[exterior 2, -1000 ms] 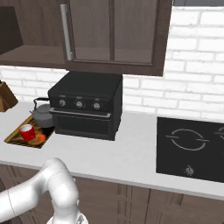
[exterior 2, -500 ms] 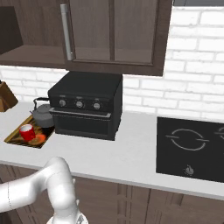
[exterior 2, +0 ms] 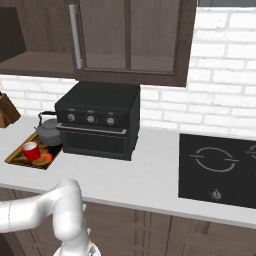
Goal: Pick the kettle from the counter and place it on the tray. Then pick the mug from the cabinet and place it on the tray. Then close the cabinet doors.
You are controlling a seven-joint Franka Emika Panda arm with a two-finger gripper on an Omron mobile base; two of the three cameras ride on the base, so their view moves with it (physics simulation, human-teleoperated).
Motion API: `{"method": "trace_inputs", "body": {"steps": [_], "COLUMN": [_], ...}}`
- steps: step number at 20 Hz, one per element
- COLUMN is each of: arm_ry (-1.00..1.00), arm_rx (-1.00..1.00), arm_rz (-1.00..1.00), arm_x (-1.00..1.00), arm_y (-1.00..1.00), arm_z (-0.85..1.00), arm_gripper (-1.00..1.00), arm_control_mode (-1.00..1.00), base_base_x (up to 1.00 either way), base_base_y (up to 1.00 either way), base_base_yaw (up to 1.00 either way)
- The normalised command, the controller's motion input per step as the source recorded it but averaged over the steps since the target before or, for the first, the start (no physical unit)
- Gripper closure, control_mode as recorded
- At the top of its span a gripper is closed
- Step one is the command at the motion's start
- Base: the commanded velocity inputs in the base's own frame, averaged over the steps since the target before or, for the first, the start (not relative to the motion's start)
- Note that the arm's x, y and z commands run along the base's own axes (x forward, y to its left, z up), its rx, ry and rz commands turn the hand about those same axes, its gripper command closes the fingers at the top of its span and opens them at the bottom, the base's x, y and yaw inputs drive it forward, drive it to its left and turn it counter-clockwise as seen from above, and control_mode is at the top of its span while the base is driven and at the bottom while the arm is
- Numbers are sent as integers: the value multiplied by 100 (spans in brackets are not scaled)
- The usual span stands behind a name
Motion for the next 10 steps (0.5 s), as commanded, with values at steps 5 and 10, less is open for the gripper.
{"method": "trace_inputs", "body": {"steps": [5, 10], "arm_ry": [3, 3], "arm_rx": [0, 0], "arm_rz": [0, 0], "arm_x": [0, 1], "arm_y": [-71, -77], "arm_z": [51, 53], "arm_gripper": [-100, -100], "arm_control_mode": [-100, -100], "base_base_x": [0, 0], "base_base_y": [0, 0], "base_base_yaw": [0, 0]}}
